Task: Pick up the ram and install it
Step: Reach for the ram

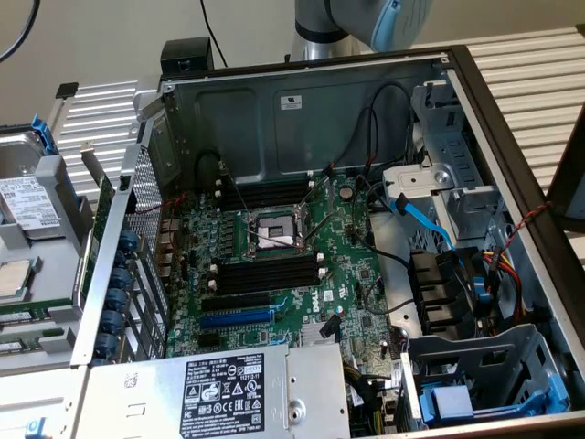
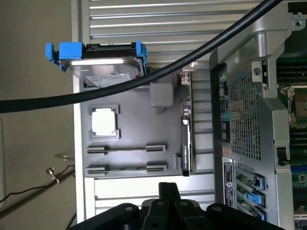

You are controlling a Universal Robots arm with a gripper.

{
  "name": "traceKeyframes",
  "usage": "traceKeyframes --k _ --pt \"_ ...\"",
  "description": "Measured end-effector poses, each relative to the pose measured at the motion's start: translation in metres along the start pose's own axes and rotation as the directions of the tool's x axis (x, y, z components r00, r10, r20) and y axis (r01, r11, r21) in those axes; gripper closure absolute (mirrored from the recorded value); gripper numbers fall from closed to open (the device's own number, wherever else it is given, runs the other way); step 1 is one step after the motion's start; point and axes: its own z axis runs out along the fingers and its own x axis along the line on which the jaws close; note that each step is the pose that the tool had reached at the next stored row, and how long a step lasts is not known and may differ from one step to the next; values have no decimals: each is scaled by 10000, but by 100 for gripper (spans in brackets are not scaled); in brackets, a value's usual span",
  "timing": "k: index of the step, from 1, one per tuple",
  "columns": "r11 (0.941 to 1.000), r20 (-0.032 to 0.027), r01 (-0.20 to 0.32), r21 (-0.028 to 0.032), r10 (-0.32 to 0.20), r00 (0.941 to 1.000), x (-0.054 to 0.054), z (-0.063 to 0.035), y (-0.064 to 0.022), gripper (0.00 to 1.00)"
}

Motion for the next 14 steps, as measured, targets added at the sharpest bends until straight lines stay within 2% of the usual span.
traceKeyframes --k 8,11,14 --pt "9992 -26 398 -5 -398 9992 86 4 91 89" --pt "9991 -28 431 -6 -431 9991 178 7 141 89" --pt "9990 -43 441 -6 -441 9990 311 15 147 89"
